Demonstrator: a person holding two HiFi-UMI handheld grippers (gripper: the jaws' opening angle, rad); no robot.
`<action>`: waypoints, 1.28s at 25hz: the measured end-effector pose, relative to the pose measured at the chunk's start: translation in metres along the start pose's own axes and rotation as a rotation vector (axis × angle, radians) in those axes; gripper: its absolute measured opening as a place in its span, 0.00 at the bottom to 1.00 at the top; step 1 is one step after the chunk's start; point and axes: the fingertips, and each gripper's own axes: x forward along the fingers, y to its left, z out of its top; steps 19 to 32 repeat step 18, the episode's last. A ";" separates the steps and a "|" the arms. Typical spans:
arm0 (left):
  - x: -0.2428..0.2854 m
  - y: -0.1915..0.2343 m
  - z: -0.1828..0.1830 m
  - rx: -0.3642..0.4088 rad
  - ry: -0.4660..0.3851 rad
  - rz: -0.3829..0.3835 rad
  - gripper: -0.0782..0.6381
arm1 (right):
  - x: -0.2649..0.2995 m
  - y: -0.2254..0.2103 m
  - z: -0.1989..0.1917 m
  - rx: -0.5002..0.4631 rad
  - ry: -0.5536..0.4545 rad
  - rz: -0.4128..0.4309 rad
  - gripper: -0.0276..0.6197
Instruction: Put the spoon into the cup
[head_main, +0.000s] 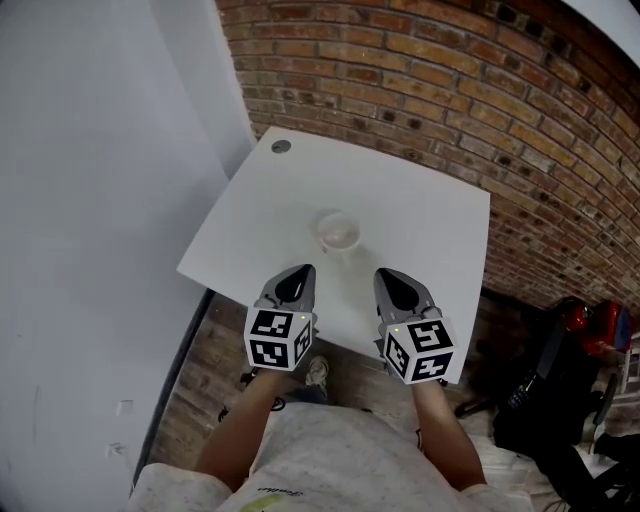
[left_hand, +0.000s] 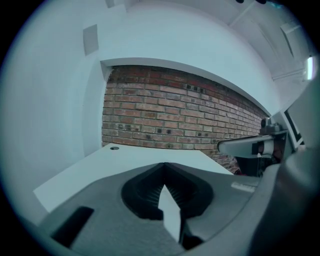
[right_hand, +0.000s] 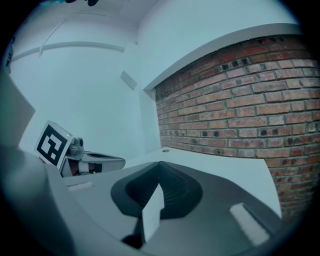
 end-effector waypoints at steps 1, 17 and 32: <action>-0.001 -0.001 0.000 0.001 -0.001 0.002 0.10 | -0.001 0.000 0.000 0.000 -0.001 0.002 0.05; -0.001 -0.006 0.003 0.019 -0.002 -0.010 0.10 | -0.001 0.005 0.001 -0.005 -0.003 0.009 0.05; -0.001 -0.006 0.003 0.020 -0.001 -0.012 0.10 | -0.001 0.005 0.002 -0.005 -0.003 0.009 0.05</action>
